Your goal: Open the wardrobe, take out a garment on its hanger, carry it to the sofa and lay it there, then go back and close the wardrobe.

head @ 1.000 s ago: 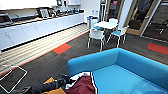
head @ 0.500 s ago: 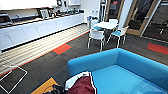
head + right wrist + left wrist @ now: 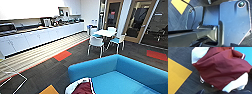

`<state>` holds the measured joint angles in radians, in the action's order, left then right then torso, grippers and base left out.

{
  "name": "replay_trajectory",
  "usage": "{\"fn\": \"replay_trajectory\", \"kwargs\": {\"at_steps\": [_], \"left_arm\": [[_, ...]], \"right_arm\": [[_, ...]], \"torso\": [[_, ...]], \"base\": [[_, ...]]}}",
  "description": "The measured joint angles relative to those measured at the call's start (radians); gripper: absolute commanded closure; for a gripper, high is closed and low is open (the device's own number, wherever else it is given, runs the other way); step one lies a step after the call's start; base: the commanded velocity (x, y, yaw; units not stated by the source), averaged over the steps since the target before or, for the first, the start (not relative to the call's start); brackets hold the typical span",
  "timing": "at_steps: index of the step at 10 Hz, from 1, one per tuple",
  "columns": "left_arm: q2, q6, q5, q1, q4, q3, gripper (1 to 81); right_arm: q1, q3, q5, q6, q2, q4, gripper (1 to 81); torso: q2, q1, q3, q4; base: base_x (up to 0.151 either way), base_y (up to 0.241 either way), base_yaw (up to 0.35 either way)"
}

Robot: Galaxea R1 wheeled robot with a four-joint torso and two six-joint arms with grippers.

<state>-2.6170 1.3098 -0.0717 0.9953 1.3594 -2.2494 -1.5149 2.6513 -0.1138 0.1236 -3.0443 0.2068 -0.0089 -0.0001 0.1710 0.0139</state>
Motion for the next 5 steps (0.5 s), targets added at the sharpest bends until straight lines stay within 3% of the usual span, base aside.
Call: {"fn": "replay_trajectory", "kwargs": {"at_steps": [3, 5], "left_arm": [[-0.030, -0.001, 0.021, 0.148, 0.019, -0.006, 1.0], [-0.034, -0.002, 0.079, 0.218, 0.047, -0.018, 1.0]], "right_arm": [[-0.003, 0.000, 0.001, 0.000, 0.000, 0.000, 1.0], [-0.003, 0.000, 0.001, 0.000, 0.000, 0.000, 1.0]], "torso": [[-0.001, -0.001, -0.004, 0.000], [-0.002, -0.001, -0.005, 0.000]], "base": [[0.000, 0.000, 0.000], [0.000, 0.000, 0.000]]}}
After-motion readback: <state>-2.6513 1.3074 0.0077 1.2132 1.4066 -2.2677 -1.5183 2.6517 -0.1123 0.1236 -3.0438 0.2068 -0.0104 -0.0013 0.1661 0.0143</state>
